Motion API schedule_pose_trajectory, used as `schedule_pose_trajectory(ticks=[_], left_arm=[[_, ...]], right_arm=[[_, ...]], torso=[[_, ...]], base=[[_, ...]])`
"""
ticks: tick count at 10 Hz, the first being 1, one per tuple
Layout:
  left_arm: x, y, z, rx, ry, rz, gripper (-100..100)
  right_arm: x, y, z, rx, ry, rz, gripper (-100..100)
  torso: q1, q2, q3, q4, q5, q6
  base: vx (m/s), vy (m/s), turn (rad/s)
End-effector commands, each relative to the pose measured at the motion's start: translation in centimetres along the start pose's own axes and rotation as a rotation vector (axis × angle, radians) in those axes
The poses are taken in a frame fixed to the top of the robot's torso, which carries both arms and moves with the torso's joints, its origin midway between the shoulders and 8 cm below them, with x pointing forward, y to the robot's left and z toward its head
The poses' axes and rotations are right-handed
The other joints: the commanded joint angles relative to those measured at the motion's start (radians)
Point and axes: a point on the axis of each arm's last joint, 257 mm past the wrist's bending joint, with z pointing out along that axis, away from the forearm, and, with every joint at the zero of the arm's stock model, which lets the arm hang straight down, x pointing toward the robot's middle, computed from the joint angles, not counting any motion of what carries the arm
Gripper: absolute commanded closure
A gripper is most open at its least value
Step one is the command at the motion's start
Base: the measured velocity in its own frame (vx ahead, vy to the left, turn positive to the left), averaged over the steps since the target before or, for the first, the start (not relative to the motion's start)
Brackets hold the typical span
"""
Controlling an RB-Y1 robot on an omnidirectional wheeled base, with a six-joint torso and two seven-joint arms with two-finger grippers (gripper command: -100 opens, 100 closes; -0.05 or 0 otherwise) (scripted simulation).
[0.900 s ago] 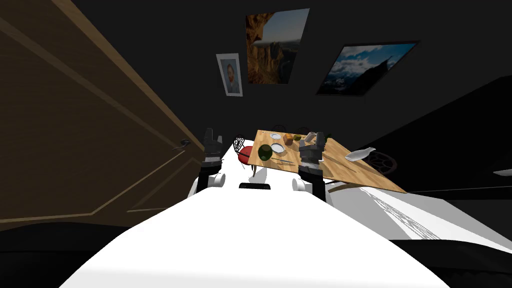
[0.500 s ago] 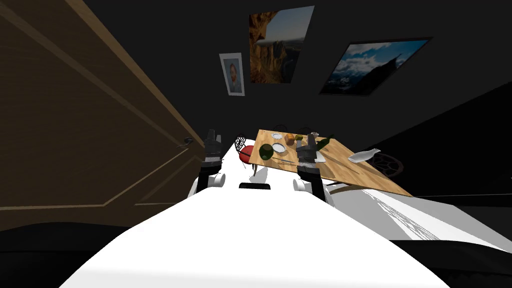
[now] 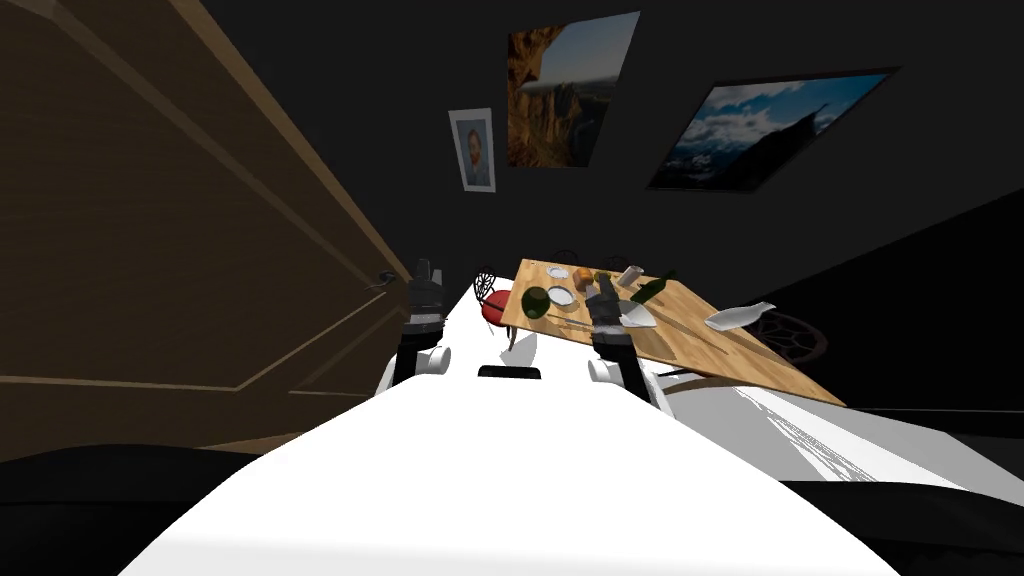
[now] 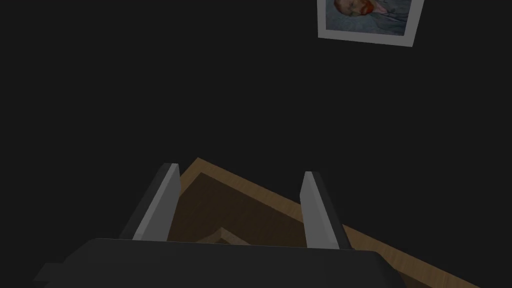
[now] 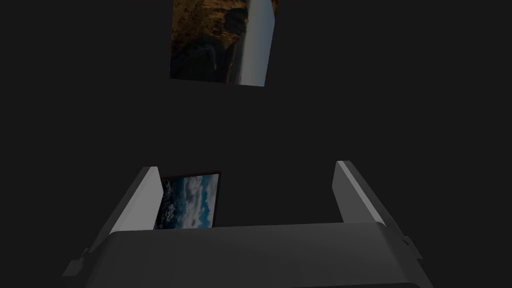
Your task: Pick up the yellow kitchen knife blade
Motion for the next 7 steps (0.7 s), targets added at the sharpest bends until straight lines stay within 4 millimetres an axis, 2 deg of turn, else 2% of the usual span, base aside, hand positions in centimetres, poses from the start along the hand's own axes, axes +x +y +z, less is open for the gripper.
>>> schedule_pose_trajectory(ticks=[1,2,3,4,5,6,7], left_arm=[[0.0,0.0,0.0,0.000,0.000,0.000,0],[0.0,0.0,0.0,0.000,0.000,0.000,0],[0.0,0.0,0.0,0.000,0.000,0.000,0],[0.0,0.0,0.0,0.000,0.000,0.000,0],[0.0,0.0,0.0,0.000,0.000,0.000,0],[0.0,0.0,0.0,0.000,0.000,0.000,0],[0.0,0.0,0.0,0.000,0.000,0.000,0]], right_arm=[[0.6,-2.3,-0.4,0.042,0.047,-0.044,-100],[0.7,-2.5,-0.5,0.046,0.063,-0.056,-100],[1.2,-4.3,-0.8,0.079,0.095,-0.087,-100],[1.3,-4.3,-0.8,0.079,0.107,-0.096,-100],[1.7,-6.1,-1.3,0.114,0.147,-0.135,-100],[1.7,-6.1,-1.3,0.114,0.151,-0.139,-100],[2.1,-7.8,-1.8,0.143,0.192,-0.180,-100]], torso=[[0.000,0.000,0.000,0.000,0.000,0.000],[0.000,0.001,0.000,0.000,0.000,0.000],[0.000,0.001,0.000,0.000,0.000,0.000],[-0.001,0.000,0.000,0.000,0.000,0.000],[-0.001,-0.001,0.000,0.000,0.000,0.000],[0.000,-0.001,0.000,0.000,0.000,0.000],[-0.001,-0.001,0.000,0.000,0.000,0.001]], base=[[-0.056,0.010,0.156],[-0.042,0.000,0.065],[-0.034,0.001,0.147],[-0.023,-0.002,0.052],[-0.025,0.002,0.131],[-0.023,-0.001,0.066],[-0.030,0.011,0.146]])
